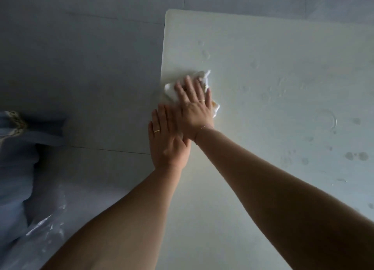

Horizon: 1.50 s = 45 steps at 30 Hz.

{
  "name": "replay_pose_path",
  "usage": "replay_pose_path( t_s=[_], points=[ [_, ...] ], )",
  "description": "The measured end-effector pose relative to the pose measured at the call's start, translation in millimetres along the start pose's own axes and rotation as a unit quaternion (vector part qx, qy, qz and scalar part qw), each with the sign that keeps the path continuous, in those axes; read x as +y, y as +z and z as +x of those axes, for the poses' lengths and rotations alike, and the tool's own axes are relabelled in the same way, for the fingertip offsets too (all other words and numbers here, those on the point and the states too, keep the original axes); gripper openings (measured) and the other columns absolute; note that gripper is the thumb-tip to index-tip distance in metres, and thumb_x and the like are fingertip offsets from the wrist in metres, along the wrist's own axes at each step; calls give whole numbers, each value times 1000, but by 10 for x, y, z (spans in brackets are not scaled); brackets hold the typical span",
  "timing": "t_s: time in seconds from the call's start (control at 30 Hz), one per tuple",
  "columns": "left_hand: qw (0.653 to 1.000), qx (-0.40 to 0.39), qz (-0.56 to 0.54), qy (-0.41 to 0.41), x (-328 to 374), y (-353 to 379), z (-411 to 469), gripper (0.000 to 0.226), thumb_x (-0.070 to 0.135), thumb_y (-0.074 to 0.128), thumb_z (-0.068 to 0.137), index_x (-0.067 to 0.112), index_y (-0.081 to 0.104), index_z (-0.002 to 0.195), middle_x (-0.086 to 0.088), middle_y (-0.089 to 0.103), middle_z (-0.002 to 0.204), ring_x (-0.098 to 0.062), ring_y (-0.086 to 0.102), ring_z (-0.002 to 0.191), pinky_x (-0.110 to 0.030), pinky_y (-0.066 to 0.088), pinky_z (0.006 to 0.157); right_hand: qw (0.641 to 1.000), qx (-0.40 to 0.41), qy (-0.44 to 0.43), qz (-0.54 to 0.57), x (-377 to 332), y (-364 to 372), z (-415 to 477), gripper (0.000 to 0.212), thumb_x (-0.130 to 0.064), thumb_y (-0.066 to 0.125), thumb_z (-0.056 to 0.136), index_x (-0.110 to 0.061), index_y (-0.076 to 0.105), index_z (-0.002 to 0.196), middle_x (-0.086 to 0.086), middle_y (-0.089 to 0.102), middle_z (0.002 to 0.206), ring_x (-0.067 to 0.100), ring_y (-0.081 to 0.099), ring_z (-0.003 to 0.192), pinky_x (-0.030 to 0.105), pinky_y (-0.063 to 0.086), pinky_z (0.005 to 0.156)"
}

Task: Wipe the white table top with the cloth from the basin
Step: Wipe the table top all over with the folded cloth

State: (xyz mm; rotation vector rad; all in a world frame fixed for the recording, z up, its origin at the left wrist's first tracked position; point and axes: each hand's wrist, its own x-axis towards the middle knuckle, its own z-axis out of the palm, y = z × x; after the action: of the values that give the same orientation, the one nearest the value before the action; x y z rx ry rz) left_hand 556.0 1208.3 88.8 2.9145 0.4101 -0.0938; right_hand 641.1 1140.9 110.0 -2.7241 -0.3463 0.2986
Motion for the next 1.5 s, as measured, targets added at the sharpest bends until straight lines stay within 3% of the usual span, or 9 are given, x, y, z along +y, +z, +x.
replay_pose_path(
  t_s=[0.17, 0.37, 0.5, 0.63, 0.77, 0.9, 1.13, 1.37, 1.5],
  points=[
    [999, -1, -36, -18, 22, -66, -1, 70, 42, 31, 91, 2, 23, 148, -17, 24, 155, -35, 27, 141, -45, 27, 114, 978, -65, -187, -68, 329, -203, 186, 52, -42, 29, 99, -31, 16, 149, -4, 10, 159, 17, 1, 146, 41, -4, 117],
    [999, -9, -49, -19, 33, -89, 1, 70, 42, 30, 91, 2, 23, 148, -15, 20, 157, -35, 25, 142, -43, 26, 114, 995, 26, 96, -14, 412, -275, 548, 56, -44, 30, 97, -29, 15, 149, -1, 3, 160, 20, -3, 146, 41, -8, 116],
    [999, -15, -44, -21, 40, -86, 7, 72, 43, 33, 89, 3, 21, 149, -15, 23, 156, -34, 28, 140, -42, 27, 114, 998, -26, -53, -28, -114, -30, 333, 58, -38, 36, 95, -29, 16, 149, 0, 4, 160, 22, -5, 146, 42, -10, 115],
    [998, -11, -49, -25, 28, -87, 1, 71, 42, 33, 90, 2, 23, 148, -15, 25, 156, -35, 30, 139, -43, 30, 112, 978, -62, -190, -63, 213, -203, 470, 52, -39, 29, 100, -30, 16, 149, -3, 9, 159, 18, 1, 146, 38, -6, 115],
    [998, -16, -53, -21, 55, -81, -87, 70, 43, 32, 90, 2, 25, 147, -15, 21, 157, -35, 31, 139, -43, 31, 112, 999, 14, -13, -35, 712, -427, 734, 52, -42, 27, 100, -30, 16, 150, -1, 8, 160, 19, 0, 146, 40, -3, 116],
    [998, -9, -55, -19, 27, -60, -117, 71, 42, 34, 89, 2, 25, 147, -14, 21, 157, -35, 32, 138, -43, 31, 111, 986, 54, 155, 2, 306, -230, 808, 54, -35, 28, 97, -28, 15, 149, -1, 4, 160, 20, -3, 146, 42, -9, 116],
    [998, -17, -50, -27, 33, -74, 5, 71, 42, 34, 89, 1, 26, 147, -14, 23, 156, -35, 32, 138, -45, 34, 110, 982, -38, -172, -66, 148, -208, 887, 53, -40, 30, 99, -29, 16, 149, -2, 9, 159, 19, 1, 147, 39, -4, 116],
    [999, -12, -42, -26, 34, -62, -6, 70, 42, 32, 90, 2, 26, 147, -13, 20, 157, -35, 30, 140, -45, 32, 112, 993, 48, 100, -43, 386, -340, 1385, 58, -39, 29, 97, -26, 11, 150, 1, 1, 160, 22, -5, 146, 42, -9, 116],
    [999, -12, -41, -27, 38, -66, -14, 70, 42, 32, 91, 2, 25, 148, -12, 19, 158, -33, 30, 140, -45, 33, 111, 999, 2, -24, -43, -80, -158, 1274, 59, -37, 34, 96, -27, 13, 150, 1, 2, 160, 23, -5, 146, 43, -10, 115]
  ],
)
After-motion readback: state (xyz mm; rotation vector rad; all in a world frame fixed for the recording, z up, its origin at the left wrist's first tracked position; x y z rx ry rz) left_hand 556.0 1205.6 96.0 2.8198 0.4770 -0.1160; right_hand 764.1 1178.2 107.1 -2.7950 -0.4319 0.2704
